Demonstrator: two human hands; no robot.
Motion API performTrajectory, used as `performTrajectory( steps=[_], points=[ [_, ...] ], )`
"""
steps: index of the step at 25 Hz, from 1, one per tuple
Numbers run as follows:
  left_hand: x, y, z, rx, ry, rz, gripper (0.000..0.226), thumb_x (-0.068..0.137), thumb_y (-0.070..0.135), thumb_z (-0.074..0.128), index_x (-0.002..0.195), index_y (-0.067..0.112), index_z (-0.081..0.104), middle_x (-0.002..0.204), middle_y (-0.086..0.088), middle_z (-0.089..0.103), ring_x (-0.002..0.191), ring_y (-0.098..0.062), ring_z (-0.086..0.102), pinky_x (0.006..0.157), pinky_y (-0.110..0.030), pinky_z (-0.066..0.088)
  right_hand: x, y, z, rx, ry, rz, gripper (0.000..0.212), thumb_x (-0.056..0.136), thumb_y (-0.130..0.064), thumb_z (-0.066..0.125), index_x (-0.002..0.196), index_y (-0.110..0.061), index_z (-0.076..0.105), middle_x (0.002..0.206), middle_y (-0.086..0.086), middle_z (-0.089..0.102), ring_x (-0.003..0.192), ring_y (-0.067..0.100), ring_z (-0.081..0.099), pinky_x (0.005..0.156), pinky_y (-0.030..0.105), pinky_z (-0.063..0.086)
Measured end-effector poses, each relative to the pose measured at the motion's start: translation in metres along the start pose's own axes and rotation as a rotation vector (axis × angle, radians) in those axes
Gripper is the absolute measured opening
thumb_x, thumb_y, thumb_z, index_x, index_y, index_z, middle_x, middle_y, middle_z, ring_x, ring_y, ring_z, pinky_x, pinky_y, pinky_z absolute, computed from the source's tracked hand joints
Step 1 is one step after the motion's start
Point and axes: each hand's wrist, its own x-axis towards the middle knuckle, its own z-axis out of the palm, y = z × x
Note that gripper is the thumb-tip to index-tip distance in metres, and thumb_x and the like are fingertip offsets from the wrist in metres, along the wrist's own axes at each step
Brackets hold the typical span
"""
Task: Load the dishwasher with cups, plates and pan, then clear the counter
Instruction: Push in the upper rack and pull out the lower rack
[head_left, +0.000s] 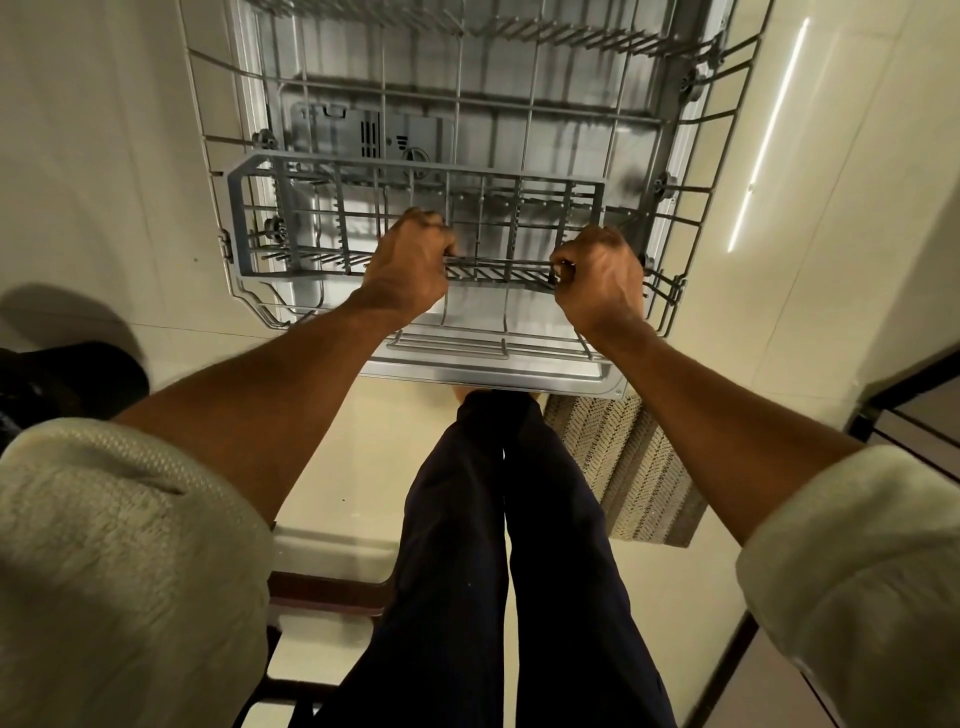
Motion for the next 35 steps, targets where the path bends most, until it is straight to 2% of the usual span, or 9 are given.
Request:
performTrajectory(
  steps=[5,10,18,21,25,27,30,35],
  points=[
    [0.000,-0.001,0.000,-0.007,-0.011,-0.002,0.028,0.075,-0.007,0.072,0.101,0.004,0.074,0.101,-0.009,0.068,0.101,-0.024,0.059,0.090,-0.035,0.053,0.001,0.001,0.004,0.032,-0.056,0.035,0.023,0.080,-0.002,0.074,0.094,-0.019,0.077,0.086,0.002,0.072,0.078,0.019,0.068,0.070,0.037,0.061],
    [-0.001,-0.002,-0.003,0.005,-0.008,-0.014,0.031,0.075,-0.007,0.072,0.104,0.004,0.074,0.103,-0.009,0.068,0.103,-0.025,0.058,0.087,-0.030,0.049,0.000,0.001,0.006,0.022,-0.061,0.053,0.028,0.076,0.000,0.073,0.098,-0.018,0.076,0.090,0.005,0.072,0.080,0.021,0.068,0.070,0.037,0.061],
    [-0.017,0.005,-0.020,0.016,-0.054,-0.070,0.038,0.077,-0.006,0.068,0.112,0.006,0.072,0.115,-0.009,0.066,0.113,-0.026,0.056,0.098,-0.033,0.048,-0.011,-0.010,-0.012,0.006,-0.070,0.062,0.041,0.074,0.006,0.064,0.109,-0.010,0.073,0.105,0.009,0.072,0.095,0.030,0.066,0.075,0.042,0.060],
    [-0.038,0.019,-0.041,0.005,-0.021,-0.048,0.044,0.078,-0.008,0.063,0.120,0.003,0.067,0.119,-0.012,0.064,0.119,-0.028,0.054,0.099,-0.032,0.046,-0.026,-0.028,-0.036,0.007,-0.090,0.033,0.040,0.076,0.004,0.065,0.114,-0.008,0.071,0.111,0.010,0.070,0.102,0.032,0.064,0.082,0.043,0.059],
    [-0.076,0.043,-0.073,-0.006,-0.032,-0.088,0.058,0.078,-0.004,0.061,0.134,0.005,0.055,0.130,-0.014,0.060,0.122,-0.031,0.054,0.105,-0.035,0.046,-0.047,-0.064,-0.077,-0.073,-0.175,-0.043,0.054,0.079,-0.003,0.062,0.132,-0.009,0.060,0.129,0.009,0.062,0.118,0.030,0.055,0.095,0.044,0.054],
    [-0.099,0.054,-0.092,-0.050,0.008,-0.093,0.065,0.077,-0.004,0.062,0.141,0.004,0.049,0.142,-0.015,0.054,0.132,-0.031,0.049,0.112,-0.036,0.041,-0.059,-0.090,-0.102,-0.111,-0.190,-0.093,0.061,0.081,-0.007,0.060,0.142,-0.008,0.051,0.140,0.011,0.055,0.129,0.031,0.050,0.102,0.043,0.050],
    [-0.132,0.071,-0.119,-0.032,0.026,-0.093,0.074,0.082,0.003,0.060,0.152,0.005,0.033,0.160,-0.014,0.030,0.148,-0.026,0.027,0.121,-0.038,0.026,-0.079,-0.127,-0.132,-0.142,-0.207,-0.148,0.069,0.088,-0.011,0.056,0.153,-0.006,0.035,0.158,0.014,0.037,0.146,0.031,0.032,0.117,0.044,0.036],
    [-0.187,0.078,-0.167,-0.014,0.095,-0.189,0.081,0.092,0.018,0.052,0.158,0.005,0.005,0.166,-0.012,0.000,0.154,-0.025,-0.002,0.125,-0.036,0.002,-0.108,-0.195,-0.164,-0.172,-0.248,-0.244,0.073,0.097,-0.021,0.048,0.160,-0.007,0.012,0.168,0.013,0.009,0.155,0.027,0.007,0.127,0.043,0.011]
  ],
)
